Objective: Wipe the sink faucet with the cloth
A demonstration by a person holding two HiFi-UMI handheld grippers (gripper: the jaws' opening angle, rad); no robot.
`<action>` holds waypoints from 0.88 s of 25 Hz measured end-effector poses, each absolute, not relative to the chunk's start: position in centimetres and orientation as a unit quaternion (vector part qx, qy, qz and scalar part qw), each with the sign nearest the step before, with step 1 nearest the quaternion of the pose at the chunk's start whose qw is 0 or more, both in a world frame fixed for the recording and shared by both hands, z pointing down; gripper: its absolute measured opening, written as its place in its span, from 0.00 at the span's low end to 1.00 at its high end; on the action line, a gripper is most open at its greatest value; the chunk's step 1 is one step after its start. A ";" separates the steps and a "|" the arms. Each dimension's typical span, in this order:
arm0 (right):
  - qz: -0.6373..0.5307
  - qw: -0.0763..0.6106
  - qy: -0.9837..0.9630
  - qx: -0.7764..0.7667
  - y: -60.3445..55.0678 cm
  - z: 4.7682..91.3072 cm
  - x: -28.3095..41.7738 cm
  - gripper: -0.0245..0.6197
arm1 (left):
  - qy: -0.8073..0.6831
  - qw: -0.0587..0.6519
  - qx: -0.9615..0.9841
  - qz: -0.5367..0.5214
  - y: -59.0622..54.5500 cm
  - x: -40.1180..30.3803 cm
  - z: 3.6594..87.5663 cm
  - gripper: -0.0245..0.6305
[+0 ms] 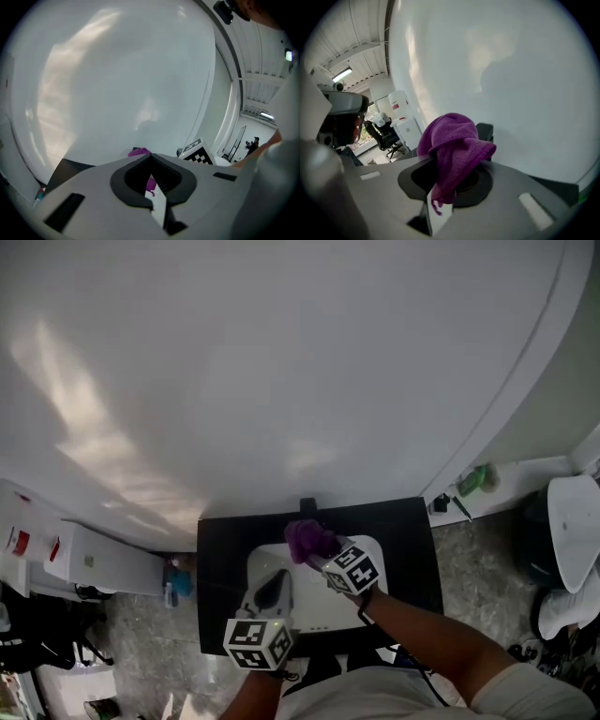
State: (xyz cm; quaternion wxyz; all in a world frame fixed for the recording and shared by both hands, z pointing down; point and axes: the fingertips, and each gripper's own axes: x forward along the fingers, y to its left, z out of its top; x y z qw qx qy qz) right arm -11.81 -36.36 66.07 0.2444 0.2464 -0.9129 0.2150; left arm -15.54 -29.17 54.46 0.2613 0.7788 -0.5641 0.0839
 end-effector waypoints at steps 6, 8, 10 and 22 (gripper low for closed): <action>0.180 0.218 -0.907 0.313 -46.6 63.1 -11.6 0.14 | -0.562 0.256 0.782 0.086 -29.6 -14.8 54.1 0.05; 0.181 0.238 -0.904 0.306 -46.7 64.4 -12.1 0.14 | -0.563 0.259 0.780 0.086 -29.4 -15.0 54.3 0.05; 0.187 0.234 -0.909 0.291 -44.3 65.1 -12.2 0.14 | -0.564 0.260 0.779 0.087 -29.3 -15.4 54.6 0.05; 0.180 0.276 -0.898 0.290 -39.1 71.5 -13.1 0.15 | -0.569 0.254 0.777 0.093 -28.9 -17.4 55.2 0.05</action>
